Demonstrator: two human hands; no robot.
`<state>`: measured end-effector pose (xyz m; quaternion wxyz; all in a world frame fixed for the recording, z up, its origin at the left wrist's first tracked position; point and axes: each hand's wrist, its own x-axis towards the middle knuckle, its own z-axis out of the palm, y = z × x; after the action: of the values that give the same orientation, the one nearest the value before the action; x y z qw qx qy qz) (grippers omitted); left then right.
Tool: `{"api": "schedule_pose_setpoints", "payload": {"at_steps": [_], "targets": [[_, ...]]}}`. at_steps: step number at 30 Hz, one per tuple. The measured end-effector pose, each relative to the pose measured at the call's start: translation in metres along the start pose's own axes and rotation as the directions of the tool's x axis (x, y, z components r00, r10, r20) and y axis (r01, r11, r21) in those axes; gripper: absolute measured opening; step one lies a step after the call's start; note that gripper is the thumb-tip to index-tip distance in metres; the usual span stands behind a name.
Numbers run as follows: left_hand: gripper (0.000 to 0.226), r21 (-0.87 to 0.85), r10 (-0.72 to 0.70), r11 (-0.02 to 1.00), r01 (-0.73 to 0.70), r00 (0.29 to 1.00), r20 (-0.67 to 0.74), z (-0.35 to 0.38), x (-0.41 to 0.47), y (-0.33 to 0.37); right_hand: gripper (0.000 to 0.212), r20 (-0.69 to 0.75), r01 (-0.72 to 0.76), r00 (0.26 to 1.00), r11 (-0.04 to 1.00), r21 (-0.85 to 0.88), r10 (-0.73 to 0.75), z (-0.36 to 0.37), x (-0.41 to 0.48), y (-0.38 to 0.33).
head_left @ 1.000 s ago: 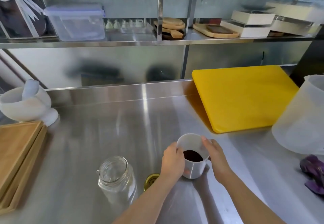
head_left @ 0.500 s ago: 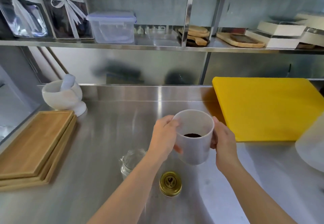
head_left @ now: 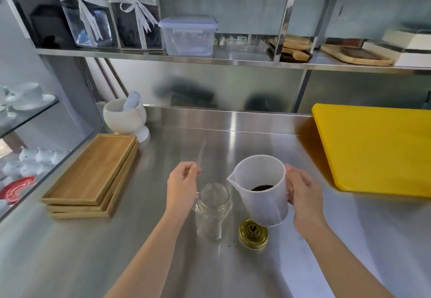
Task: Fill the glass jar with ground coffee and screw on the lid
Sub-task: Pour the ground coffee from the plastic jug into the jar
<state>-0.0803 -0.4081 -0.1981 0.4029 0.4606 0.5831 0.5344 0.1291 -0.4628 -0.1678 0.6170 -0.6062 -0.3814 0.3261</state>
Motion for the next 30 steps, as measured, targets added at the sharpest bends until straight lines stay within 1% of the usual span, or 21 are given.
{"api": "schedule_pose_setpoints", "payload": {"at_steps": [2, 4, 7, 9, 13, 15, 18, 21, 24, 27, 30], "targets": [[0.014, 0.123, -0.059, 0.991, 0.055, 0.998, 0.030, -0.005, 0.008, -0.026, 0.024, -0.008, -0.021, 1.000, 1.000, 0.001, 0.021, 0.002, -0.004, 0.001], [0.011, 0.204, -0.122, 0.974, 0.099, 0.987, 0.101, -0.003, 0.009, -0.046, 0.023, -0.013, -0.027, 1.000, 0.999, -0.022, 0.027, 0.004, -0.006, 0.003], [0.028, 0.183, -0.186, 0.971, 0.155, 0.969, 0.164, 0.000, 0.003, -0.061, 0.022, 0.004, -0.016, 1.000, 0.998, -0.067, 0.016, 0.006, -0.009, 0.005], [0.035, 0.191, -0.195, 0.968, 0.161, 0.965, 0.175, -0.002, 0.001, -0.062, 0.020, 0.022, -0.005, 1.000, 0.997, -0.083, 0.006, 0.005, -0.009, 0.005], [0.040, 0.308, -0.189, 0.944, 0.117, 0.959, 0.213, -0.006, 0.000, -0.058, 0.017, 0.044, 0.019, 0.999, 0.994, -0.105, -0.014, 0.004, -0.007, 0.003], [0.041, 0.333, -0.182, 0.938, 0.099, 0.956, 0.231, -0.006, -0.001, -0.059, 0.017, 0.061, 0.052, 0.997, 0.991, -0.125, -0.044, 0.004, -0.005, 0.001], [0.044, 0.295, -0.218, 0.944, 0.151, 0.953, 0.209, -0.004, -0.005, -0.066, 0.016, 0.107, 0.129, 0.988, 0.975, -0.180, -0.111, 0.001, 0.000, -0.004], [0.047, 0.301, -0.240, 0.937, 0.178, 0.953, 0.184, 0.000, -0.007, -0.070, 0.019, 0.167, 0.225, 0.967, 0.949, -0.222, -0.190, -0.004, 0.007, -0.012], [0.048, 0.246, -0.274, 0.942, 0.230, 0.948, 0.163, 0.002, -0.012, -0.068, 0.021, 0.188, 0.298, 0.949, 0.919, -0.259, -0.255, -0.005, 0.014, -0.020], [0.048, 0.234, -0.273, 0.943, 0.238, 0.953, 0.130, 0.004, -0.017, -0.068, 0.018, 0.222, 0.367, 0.925, 0.878, -0.307, -0.308, -0.006, 0.020, -0.024], [0.048, 0.217, -0.266, 0.946, 0.239, 0.958, 0.103, 0.006, -0.019, -0.069, 0.012, 0.208, 0.401, 0.914, 0.853, -0.336, -0.348, -0.006, 0.025, -0.023]]}}
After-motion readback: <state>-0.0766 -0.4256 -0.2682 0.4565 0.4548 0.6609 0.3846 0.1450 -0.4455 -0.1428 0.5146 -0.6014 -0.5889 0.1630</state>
